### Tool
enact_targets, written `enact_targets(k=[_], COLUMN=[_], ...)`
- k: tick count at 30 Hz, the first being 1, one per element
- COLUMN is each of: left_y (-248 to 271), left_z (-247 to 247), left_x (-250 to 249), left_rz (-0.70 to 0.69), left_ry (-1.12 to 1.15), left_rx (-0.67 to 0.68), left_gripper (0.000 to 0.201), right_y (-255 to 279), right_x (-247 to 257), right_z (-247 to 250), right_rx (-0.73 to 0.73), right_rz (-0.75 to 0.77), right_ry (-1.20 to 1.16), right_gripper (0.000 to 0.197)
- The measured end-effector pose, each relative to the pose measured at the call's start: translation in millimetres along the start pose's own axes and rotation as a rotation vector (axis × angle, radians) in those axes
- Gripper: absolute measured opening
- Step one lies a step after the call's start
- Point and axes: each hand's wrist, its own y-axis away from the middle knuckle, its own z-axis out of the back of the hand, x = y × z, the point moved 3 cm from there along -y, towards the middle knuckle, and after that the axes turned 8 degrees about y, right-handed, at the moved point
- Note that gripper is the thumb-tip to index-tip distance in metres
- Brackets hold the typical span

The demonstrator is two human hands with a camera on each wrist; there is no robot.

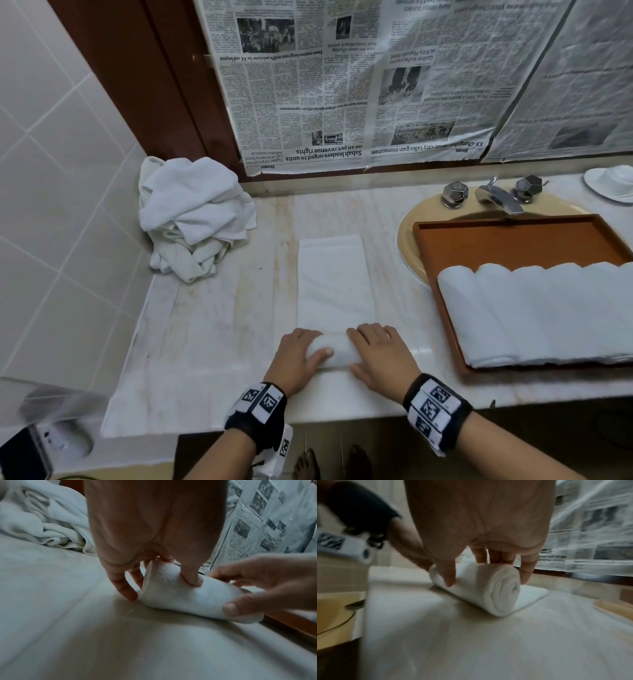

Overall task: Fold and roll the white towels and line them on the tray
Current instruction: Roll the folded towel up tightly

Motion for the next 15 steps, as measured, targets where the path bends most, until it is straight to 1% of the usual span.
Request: enact_targets(k=[2, 3, 5, 6, 7, 8, 10, 11, 13, 14, 15], left_y=[-4, -5, -4, -3, 0, 3, 9, 10, 11, 8, 6], left_z=[2, 2, 4, 4, 5, 5, 3, 1, 0, 1, 2], left_x=[-3, -5, -11, -14, -17, -21, -26, -26, -23, -20, -18], left_rz=[0.017, 0.031, 0.064, 0.058, 0.029, -0.011, -0.103, -0.132, -0.132, -0.113, -0.094], left_ry=[-0.001, -0.01, -0.076, -0.157, -0.256, -0.333, -0.393, -0.395, -0.387, -0.38, -0.36], left_rx=[0.028, 0.042, 0.042, 0.017, -0.017, -0.051, -0.096, -0.093, -0.056, -0.027, 0.004], left_gripper=[0.077, 0.074, 0.058, 0.053, 0.052, 0.054, 0.06, 0.062, 0.068, 0.074, 0.08], right_y=[5, 4, -3, -8, -14, -19, -27, -30, -32, -31, -28], right_x=[5, 6, 2, -2, -7, -11, -18, -20, -24, -23, -20], right_z=[-7, -9, -6, -3, 0, 2, 6, 8, 9, 8, 7], right_rx=[-0.079, -0.089, -0.058, -0.019, 0.044, 0.112, 0.226, 0.277, 0.36, 0.379, 0.346], right_rz=[0.003, 0.006, 0.018, 0.015, 0.008, -0.002, -0.028, -0.036, -0.054, -0.059, -0.065], right_ry=[0.034, 0.011, -0.074, -0.126, -0.186, -0.267, -0.388, -0.429, -0.465, -0.443, -0.378], right_gripper=[0.064, 0.063, 0.056, 0.055, 0.054, 0.054, 0.055, 0.055, 0.054, 0.053, 0.053])
